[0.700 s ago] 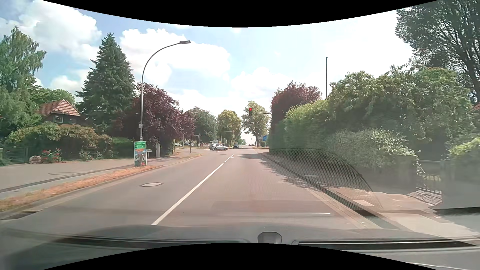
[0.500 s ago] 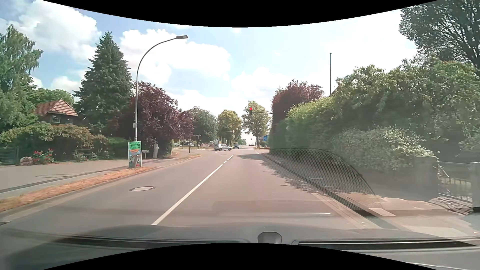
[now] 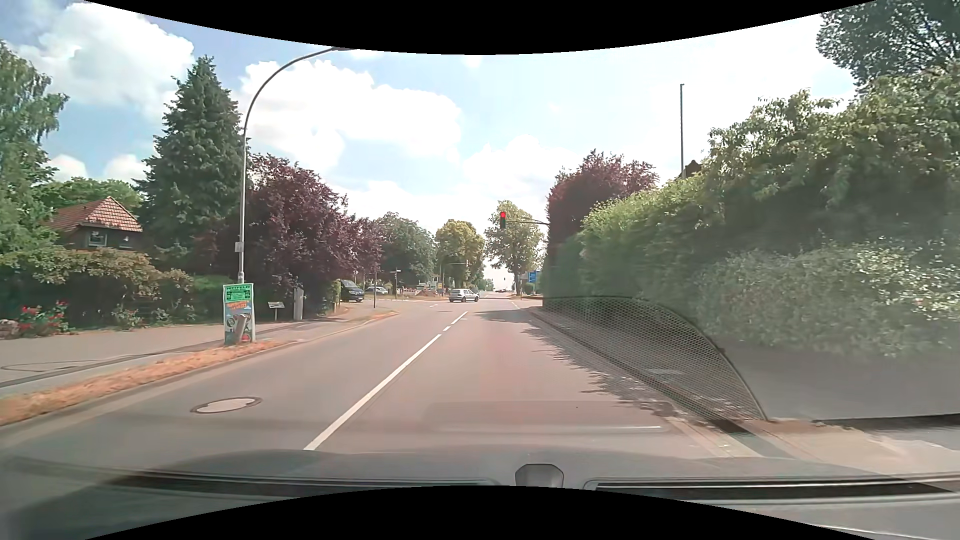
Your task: Follow the waypoints while adhering to traffic rules and regulations
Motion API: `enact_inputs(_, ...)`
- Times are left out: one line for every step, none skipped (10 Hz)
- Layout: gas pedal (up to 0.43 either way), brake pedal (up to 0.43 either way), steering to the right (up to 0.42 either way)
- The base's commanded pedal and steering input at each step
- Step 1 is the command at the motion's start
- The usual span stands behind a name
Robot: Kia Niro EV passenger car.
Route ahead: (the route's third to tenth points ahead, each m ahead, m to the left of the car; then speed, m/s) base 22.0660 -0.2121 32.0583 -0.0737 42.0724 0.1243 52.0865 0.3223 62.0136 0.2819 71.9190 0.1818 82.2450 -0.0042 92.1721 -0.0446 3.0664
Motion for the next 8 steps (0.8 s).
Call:
enact_inputs(0.008,0.000,-0.010)
enact_inputs(0.008,0.000,-0.009)
enact_inputs(0.008,0.000,-0.007)
enact_inputs(0.008,0.000,-0.005)
enact_inputs(0.008,0.000,-0.003)
enact_inputs(0.008,0.000,-0.001)
enact_inputs(0.008,0.000,-0.001)
enact_inputs(0.008,0.000,-0.001)
